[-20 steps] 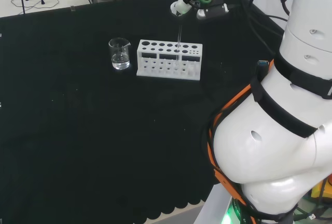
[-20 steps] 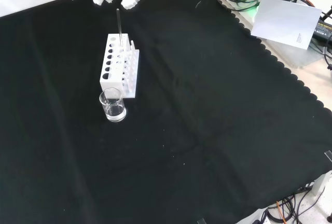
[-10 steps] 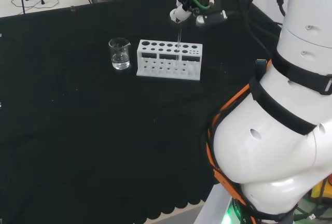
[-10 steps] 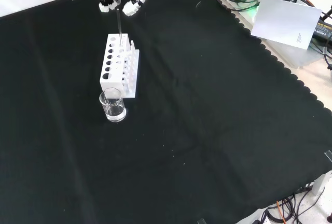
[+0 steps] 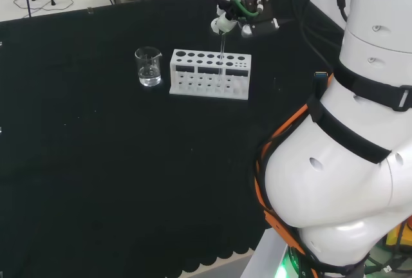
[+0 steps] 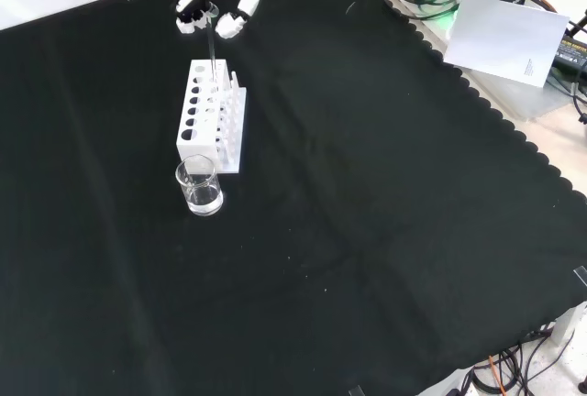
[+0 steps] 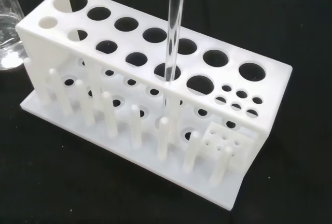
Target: Take the glass rod from the white test tube rack.
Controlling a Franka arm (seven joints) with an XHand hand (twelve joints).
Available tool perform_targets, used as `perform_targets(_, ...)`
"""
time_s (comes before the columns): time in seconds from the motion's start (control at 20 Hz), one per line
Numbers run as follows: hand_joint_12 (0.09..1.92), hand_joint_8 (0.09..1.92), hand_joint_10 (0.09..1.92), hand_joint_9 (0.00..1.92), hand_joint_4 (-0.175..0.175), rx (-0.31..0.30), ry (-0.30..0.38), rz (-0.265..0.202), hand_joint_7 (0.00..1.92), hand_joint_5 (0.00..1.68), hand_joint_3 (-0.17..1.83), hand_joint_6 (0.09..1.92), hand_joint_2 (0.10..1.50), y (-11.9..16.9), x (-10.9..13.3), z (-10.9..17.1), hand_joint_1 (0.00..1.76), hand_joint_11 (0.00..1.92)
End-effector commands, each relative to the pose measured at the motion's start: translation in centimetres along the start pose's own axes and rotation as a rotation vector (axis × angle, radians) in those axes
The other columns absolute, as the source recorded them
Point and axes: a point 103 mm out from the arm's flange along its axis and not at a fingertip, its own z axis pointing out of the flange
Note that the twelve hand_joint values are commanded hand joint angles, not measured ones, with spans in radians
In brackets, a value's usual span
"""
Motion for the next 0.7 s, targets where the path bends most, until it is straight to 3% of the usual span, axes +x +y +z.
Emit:
perform_targets(0.05,1.31,1.01,0.91,1.26,-0.175,-0.01,-0.013,-0.009,0.89,0.46,0.52,0.92,0.99,0.1,0.09,-0.03,0.78,0.7)
perform_targets(0.7,1.23,0.99,0.82,1.52,-0.175,-0.066,-0.02,-0.022,1.07,0.68,0.6,0.96,0.94,0.16,0.32,-0.1,0.88,0.93)
